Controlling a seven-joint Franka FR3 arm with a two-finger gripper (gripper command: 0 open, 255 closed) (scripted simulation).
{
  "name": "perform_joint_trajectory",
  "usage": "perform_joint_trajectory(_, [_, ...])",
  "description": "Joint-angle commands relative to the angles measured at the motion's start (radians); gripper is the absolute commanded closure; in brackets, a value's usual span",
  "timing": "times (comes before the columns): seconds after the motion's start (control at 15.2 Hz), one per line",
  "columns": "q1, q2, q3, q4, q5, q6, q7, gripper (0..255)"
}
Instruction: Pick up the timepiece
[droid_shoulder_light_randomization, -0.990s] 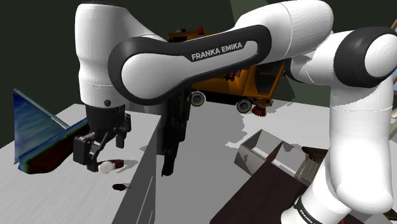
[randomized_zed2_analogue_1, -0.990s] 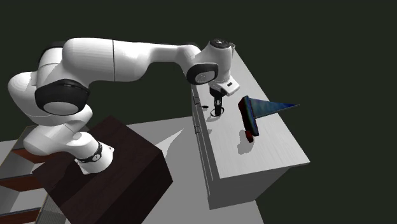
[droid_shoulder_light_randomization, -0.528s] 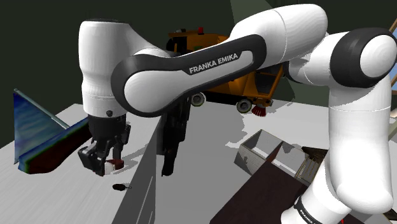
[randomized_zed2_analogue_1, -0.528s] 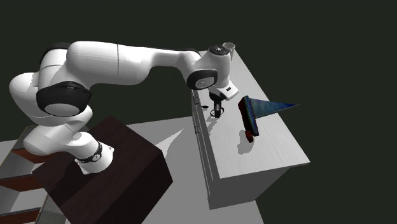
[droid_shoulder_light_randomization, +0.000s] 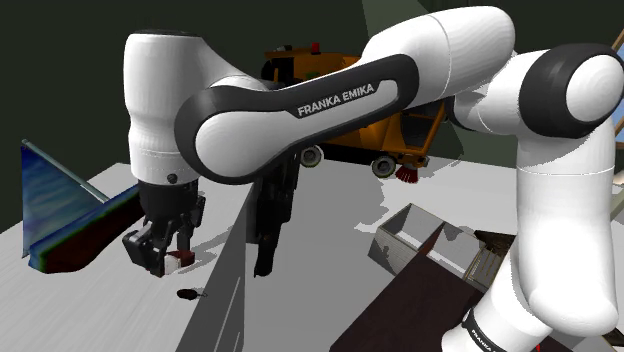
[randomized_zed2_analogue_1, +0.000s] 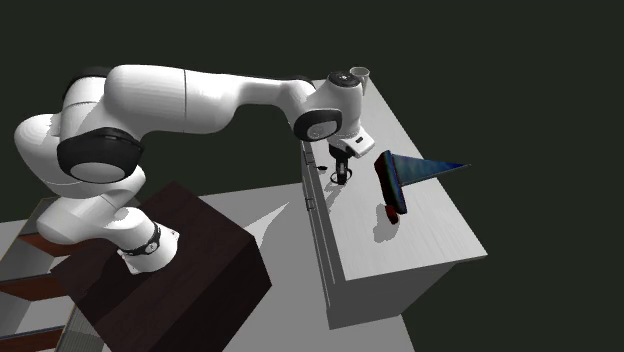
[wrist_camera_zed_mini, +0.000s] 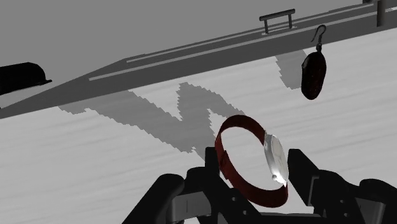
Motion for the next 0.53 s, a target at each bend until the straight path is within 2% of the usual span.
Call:
perform_joint_trajectory(0.0, [0.0, -0.003, 0.002, 0.008, 0.003, -0.012, -0.002, 255])
perform_joint_trajectory(0.46, [0.0, -0.024, 0.012, 0.077, 0.021, -0.095, -0.012, 255])
